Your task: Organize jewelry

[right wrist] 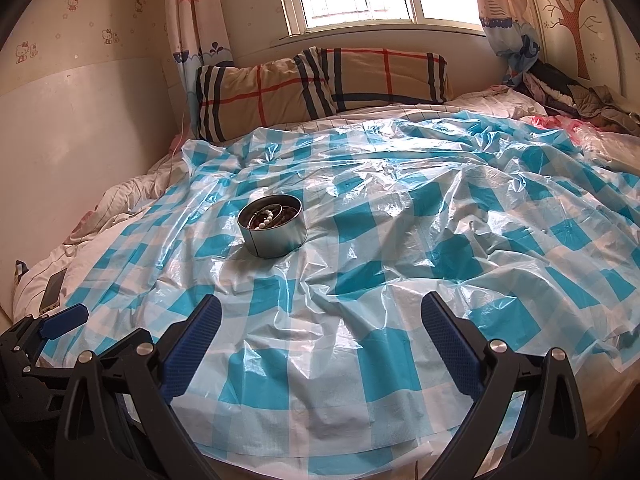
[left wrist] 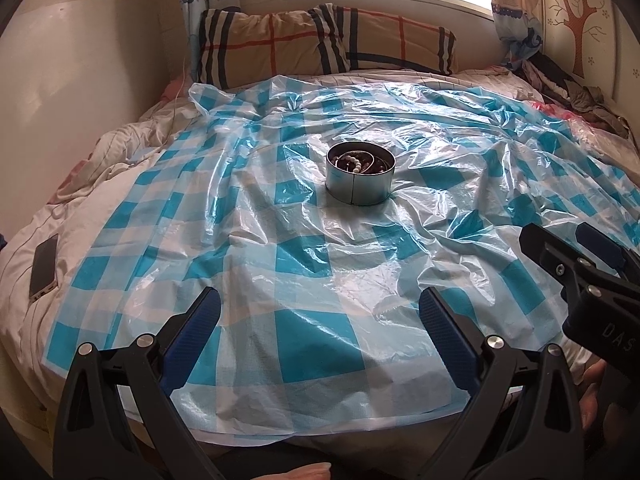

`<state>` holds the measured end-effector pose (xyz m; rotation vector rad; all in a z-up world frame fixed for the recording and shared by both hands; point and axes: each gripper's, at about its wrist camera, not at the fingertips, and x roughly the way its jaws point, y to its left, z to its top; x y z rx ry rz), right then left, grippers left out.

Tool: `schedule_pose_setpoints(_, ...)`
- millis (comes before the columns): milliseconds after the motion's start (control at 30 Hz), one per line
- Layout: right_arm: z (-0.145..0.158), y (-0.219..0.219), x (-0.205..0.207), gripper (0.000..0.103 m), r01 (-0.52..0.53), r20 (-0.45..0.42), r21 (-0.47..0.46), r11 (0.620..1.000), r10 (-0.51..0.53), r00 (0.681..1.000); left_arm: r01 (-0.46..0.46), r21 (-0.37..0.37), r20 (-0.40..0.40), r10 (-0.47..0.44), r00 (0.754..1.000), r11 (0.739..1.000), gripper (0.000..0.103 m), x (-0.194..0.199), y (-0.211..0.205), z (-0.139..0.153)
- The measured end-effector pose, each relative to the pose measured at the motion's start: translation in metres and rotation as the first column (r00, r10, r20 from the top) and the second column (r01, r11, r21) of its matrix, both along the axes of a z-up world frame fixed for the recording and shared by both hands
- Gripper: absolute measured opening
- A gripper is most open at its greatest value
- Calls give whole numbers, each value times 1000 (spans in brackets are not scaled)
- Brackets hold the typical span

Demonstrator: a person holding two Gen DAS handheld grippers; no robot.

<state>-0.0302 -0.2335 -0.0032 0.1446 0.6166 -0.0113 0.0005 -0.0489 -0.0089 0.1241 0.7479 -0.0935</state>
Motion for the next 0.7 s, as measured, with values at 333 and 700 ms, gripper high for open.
schedule_pose_setpoints(333,0,0,0,96,1,1,0,1000,-1,1000,-18,33,23,17,1000,999,95,-1,4,1)
schedule_pose_setpoints(700,-1,0,0,96,1,1,0,1000,-1,1000,-18,80,51,14,999,997,95,-7,-5,-2)
